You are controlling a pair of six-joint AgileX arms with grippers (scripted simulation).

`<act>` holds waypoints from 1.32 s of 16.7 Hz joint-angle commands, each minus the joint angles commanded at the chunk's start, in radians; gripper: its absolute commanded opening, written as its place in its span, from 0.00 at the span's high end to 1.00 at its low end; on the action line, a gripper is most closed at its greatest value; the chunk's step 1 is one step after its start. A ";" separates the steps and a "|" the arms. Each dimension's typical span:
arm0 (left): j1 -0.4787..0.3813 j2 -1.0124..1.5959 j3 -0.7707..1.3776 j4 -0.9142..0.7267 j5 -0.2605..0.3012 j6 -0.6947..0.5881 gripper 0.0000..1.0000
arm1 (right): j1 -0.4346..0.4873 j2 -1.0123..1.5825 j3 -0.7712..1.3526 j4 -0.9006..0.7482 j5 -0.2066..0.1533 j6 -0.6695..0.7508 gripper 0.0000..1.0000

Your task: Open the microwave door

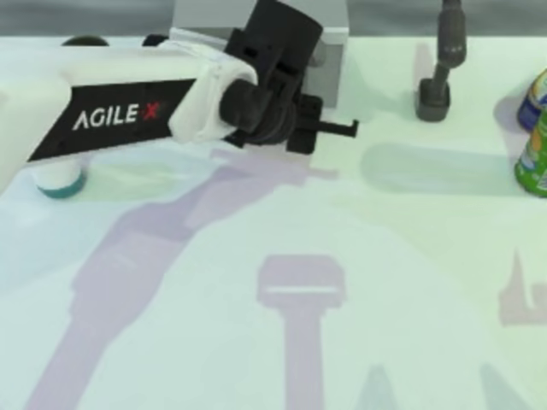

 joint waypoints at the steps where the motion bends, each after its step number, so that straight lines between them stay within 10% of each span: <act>1: 0.000 0.000 0.000 0.000 0.000 0.000 1.00 | 0.000 0.000 0.000 0.000 0.000 0.000 0.00; 22: 0.010 -0.026 -0.040 0.020 0.031 0.038 1.00 | 0.000 0.000 0.000 0.000 0.000 0.000 0.00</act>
